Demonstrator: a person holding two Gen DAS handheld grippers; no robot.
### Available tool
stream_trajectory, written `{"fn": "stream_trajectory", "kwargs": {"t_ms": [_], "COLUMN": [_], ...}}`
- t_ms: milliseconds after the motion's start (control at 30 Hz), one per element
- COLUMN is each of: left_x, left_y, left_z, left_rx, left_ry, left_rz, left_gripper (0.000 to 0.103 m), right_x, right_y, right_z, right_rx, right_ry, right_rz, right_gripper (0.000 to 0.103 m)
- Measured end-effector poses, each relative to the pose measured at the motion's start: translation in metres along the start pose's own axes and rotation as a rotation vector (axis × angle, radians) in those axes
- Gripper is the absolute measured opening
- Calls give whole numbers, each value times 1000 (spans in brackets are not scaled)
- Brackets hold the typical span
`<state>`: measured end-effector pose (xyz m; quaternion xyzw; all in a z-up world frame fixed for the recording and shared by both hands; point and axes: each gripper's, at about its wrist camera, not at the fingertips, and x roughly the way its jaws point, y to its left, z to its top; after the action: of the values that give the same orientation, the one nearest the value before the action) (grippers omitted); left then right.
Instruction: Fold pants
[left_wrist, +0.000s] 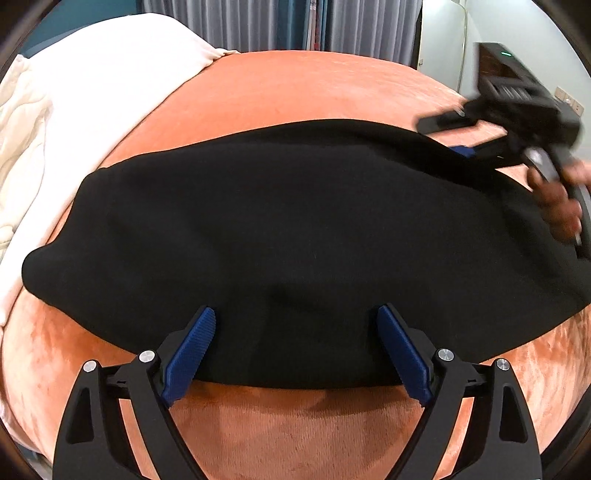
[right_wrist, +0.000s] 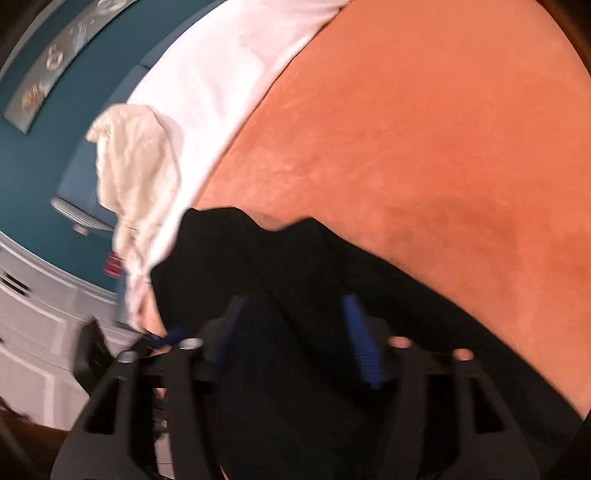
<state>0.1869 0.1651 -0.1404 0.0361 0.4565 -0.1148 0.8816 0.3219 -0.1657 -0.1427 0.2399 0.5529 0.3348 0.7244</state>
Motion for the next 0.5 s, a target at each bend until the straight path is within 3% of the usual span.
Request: {"fn": "stream_trajectory", "kwargs": {"t_ms": [133, 167, 200, 267, 433, 500], "left_x": [-2, -1, -1, 0, 0, 1], "left_y": [-2, -2, -1, 1, -3, -5], "left_z": [-6, -6, -6, -6, -7, -7], "left_rx": [2, 4, 7, 5, -4, 0], "left_ry": [-11, -15, -18, -22, -33, -30], "left_rz": [-5, -5, -4, -4, 10, 25], "left_gripper": [87, 87, 87, 87, 88, 91], "right_x": [28, 32, 34, 29, 24, 27], "right_y": [-15, -18, -20, -20, 1, 13], "right_z": [22, 25, 30, 39, 64, 65], "right_rx": [132, 154, 174, 186, 24, -97], "right_ry": [63, 62, 56, 17, -133, -227], "right_rz": [129, 140, 127, 128, -120, -413], "right_gripper": [61, 54, 32, 5, 5, 5]}}
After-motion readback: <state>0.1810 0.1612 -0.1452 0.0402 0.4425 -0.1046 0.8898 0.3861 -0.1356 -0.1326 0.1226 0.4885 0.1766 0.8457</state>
